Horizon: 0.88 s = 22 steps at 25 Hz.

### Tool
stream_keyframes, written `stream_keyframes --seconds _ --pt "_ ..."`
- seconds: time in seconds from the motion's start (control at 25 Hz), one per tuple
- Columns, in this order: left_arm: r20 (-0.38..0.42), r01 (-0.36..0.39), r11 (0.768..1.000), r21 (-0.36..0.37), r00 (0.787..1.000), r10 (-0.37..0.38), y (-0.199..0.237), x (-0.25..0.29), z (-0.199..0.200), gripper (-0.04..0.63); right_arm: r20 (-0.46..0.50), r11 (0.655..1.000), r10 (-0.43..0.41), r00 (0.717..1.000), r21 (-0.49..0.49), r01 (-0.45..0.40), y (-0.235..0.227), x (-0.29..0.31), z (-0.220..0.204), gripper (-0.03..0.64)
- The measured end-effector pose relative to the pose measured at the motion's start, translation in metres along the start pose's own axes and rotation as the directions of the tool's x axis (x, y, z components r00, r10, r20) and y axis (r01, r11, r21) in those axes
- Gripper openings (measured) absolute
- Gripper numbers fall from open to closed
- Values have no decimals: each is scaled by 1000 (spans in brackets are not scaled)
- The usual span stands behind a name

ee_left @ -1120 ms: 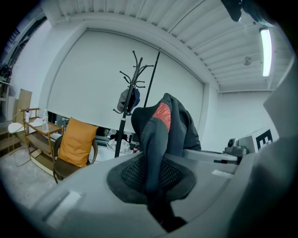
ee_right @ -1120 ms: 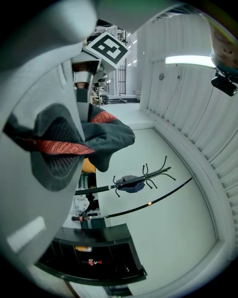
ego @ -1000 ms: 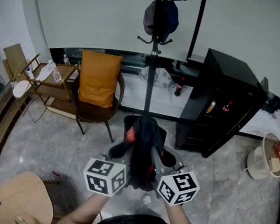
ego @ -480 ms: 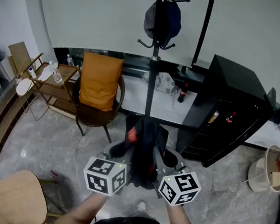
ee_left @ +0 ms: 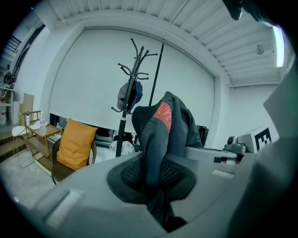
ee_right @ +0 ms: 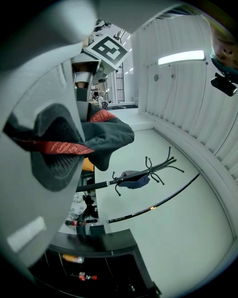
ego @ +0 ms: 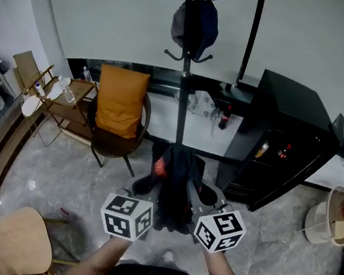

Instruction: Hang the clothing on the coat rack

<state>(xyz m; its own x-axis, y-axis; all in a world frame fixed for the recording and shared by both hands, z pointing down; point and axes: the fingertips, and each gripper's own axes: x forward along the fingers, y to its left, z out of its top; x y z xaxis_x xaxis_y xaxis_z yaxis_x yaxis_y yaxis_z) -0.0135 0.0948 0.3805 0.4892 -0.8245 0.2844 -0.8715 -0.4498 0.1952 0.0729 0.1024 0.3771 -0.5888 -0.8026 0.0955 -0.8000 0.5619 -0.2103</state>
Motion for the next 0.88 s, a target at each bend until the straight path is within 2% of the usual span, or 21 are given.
stream_keyframes --seconds 0.52,0.88 --pt "17 -8 1000 -14 1000 8 8 35 13 32 -6 1000 14 1000 -11 -14 -27 21 9 21" --pt "18 23 1000 -20 1000 -23 32 73 26 32 -13 1000 -10 1000 -23 10 -48 58 14 21"
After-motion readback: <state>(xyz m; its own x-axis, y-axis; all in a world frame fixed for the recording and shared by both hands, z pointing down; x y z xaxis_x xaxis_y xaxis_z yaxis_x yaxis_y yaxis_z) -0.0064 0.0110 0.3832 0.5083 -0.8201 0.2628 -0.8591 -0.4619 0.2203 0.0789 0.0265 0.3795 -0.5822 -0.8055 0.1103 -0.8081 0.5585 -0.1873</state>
